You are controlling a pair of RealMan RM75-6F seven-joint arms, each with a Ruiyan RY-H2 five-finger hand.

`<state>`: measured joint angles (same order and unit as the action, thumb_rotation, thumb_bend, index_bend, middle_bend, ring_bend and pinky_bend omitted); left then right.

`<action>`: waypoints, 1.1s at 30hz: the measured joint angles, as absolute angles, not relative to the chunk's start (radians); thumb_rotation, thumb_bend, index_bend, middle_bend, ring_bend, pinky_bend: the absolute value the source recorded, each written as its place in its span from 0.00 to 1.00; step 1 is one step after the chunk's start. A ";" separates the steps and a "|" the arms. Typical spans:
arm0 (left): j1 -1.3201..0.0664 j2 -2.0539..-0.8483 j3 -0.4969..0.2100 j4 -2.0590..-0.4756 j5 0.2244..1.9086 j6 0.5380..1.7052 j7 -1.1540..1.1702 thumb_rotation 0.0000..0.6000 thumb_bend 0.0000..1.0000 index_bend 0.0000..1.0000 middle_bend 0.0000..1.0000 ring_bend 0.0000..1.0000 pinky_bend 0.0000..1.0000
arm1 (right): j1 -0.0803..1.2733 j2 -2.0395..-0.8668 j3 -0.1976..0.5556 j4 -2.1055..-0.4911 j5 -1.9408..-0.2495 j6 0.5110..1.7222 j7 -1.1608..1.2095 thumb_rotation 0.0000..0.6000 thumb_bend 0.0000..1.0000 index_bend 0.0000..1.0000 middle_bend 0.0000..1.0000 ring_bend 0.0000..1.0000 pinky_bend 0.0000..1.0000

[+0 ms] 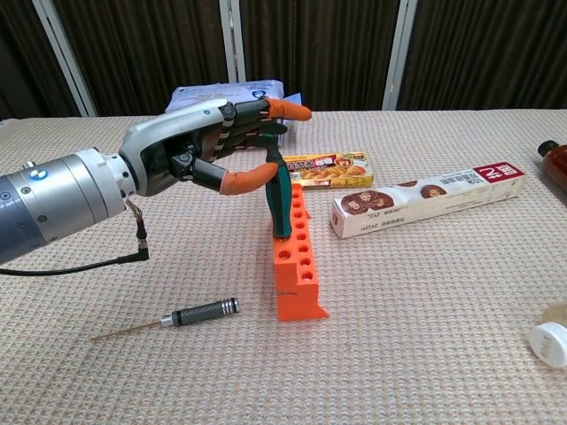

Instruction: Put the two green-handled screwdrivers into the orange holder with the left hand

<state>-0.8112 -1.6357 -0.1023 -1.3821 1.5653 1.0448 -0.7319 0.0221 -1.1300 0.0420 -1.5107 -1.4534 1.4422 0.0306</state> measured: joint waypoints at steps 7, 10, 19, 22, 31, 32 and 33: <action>-0.808 -1.609 -0.112 -1.410 1.577 1.081 -0.715 0.95 0.48 0.09 0.00 0.00 0.00 | 0.022 -1.129 0.042 -1.514 -1.455 1.444 0.028 1.00 0.00 0.15 0.13 0.07 0.13; -0.800 -1.582 -0.115 -1.443 1.584 1.103 -0.696 0.95 0.48 0.11 0.00 0.00 0.00 | 0.023 -1.130 0.042 -1.514 -1.456 1.444 0.028 1.00 0.00 0.15 0.13 0.07 0.13; -0.757 -1.461 -0.134 -1.563 1.545 1.155 -0.643 0.95 0.49 0.14 0.04 0.00 0.02 | 0.027 -1.131 0.040 -1.512 -1.463 1.440 0.029 1.00 0.00 0.15 0.13 0.07 0.13; -0.754 -1.428 -0.154 -1.580 1.494 1.127 -0.676 0.95 0.53 0.16 0.06 0.00 0.04 | 0.029 -1.132 0.038 -1.513 -1.469 1.440 0.029 1.00 0.00 0.15 0.13 0.07 0.13; -0.788 -1.404 -0.230 -1.546 1.344 0.970 -0.827 0.95 0.57 0.18 0.09 0.00 0.06 | 0.028 -1.131 0.033 -1.521 -1.477 1.444 0.020 1.00 0.00 0.15 0.13 0.07 0.13; -0.799 -1.408 -0.241 -1.528 1.327 0.944 -0.844 0.95 0.57 0.18 0.09 0.00 0.07 | 0.027 -1.131 0.033 -1.524 -1.478 1.446 0.018 1.00 0.00 0.15 0.13 0.07 0.13; -0.807 -1.412 -0.250 -1.513 1.316 0.925 -0.855 0.95 0.58 0.18 0.10 0.00 0.07 | 0.027 -1.130 0.032 -1.526 -1.479 1.447 0.016 1.00 0.00 0.15 0.13 0.07 0.13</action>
<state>-0.8074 -1.4122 -0.2499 -1.5127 1.3158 0.9246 -0.8553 0.0269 -1.1298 0.0324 -1.5259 -1.4793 1.4470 0.0165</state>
